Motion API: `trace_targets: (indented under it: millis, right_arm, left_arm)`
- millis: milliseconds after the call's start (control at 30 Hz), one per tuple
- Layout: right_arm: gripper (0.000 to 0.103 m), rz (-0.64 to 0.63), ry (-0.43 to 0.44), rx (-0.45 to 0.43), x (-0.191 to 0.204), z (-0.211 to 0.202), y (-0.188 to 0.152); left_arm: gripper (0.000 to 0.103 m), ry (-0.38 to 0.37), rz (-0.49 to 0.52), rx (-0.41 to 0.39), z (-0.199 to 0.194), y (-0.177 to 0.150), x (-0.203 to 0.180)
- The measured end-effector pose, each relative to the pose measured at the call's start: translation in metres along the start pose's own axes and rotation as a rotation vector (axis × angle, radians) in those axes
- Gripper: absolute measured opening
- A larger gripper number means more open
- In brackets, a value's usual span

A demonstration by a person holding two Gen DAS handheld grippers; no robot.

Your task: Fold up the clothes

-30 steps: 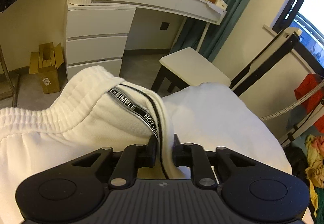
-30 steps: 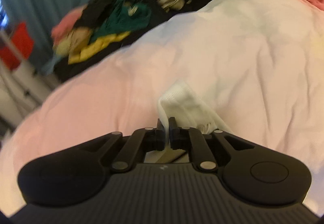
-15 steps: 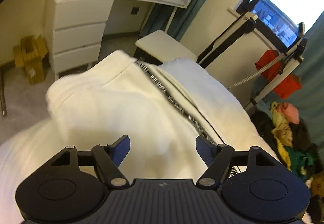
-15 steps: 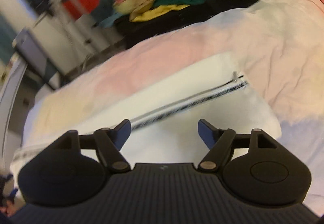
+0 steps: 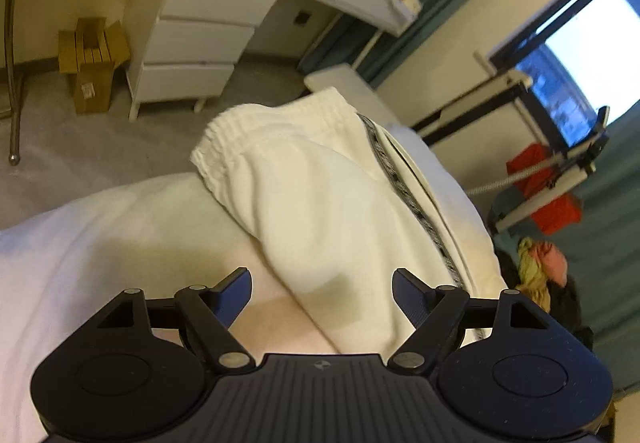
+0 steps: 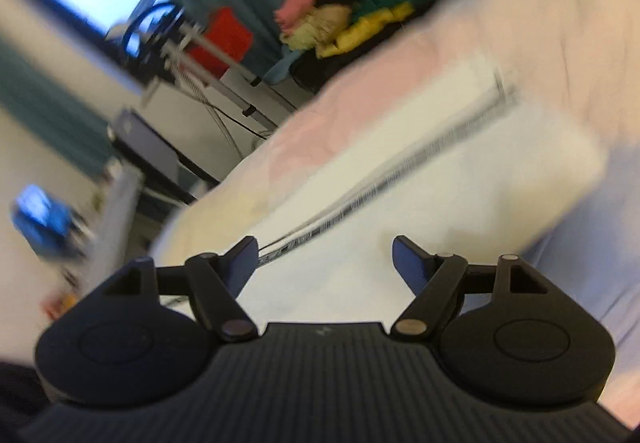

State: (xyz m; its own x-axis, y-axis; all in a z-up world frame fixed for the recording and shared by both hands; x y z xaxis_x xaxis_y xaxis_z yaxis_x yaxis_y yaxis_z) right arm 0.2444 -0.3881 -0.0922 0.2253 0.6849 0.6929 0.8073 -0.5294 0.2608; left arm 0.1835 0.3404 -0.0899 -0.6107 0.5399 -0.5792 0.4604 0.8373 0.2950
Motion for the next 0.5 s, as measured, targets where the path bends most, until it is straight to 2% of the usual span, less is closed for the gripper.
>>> trace_targets:
  millis: [67, 167, 300, 467, 500]
  right_arm:
    - [0.077, 0.11, 0.088, -0.008, -0.031, 0.015, -0.012]
    - [0.077, 0.229, 0.169, -0.02, -0.072, 0.03, -0.025]
    - [0.077, 0.283, 0.199, -0.044, -0.11, 0.042, -0.029]
    - [0.077, 0.289, 0.287, 0.007, -0.12, 0.066, -0.026]
    - [0.076, 0.283, 0.276, -0.004, -0.121, 0.072, -0.023]
  left_arm:
    - [0.079, -0.044, -0.059, 0.01, 0.015, -0.004, 0.016]
    - [0.079, -0.103, -0.123, 0.011, 0.033, -0.005, 0.034]
    - [0.077, -0.149, -0.137, -0.017, 0.043, 0.01, 0.035]
    - [0.059, -0.197, -0.195, -0.068, 0.063, 0.023, 0.039]
    - [0.054, -0.212, -0.22, -0.08, 0.066, 0.027, 0.04]
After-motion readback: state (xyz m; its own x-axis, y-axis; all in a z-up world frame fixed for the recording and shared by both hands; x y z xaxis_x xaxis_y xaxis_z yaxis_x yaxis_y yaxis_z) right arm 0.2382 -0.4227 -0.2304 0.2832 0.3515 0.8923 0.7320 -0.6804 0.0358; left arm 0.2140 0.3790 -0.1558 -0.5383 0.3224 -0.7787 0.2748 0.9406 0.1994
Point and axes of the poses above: each gripper's, at about its wrist camera, not at the fingertips, and z roughly the way its jaws point, x to its left, y to its top, the point moved 5 cm from there along z, roughly the way its jaws point, and after that the axes turned 15 degrees about x, right-handed, at the moved point
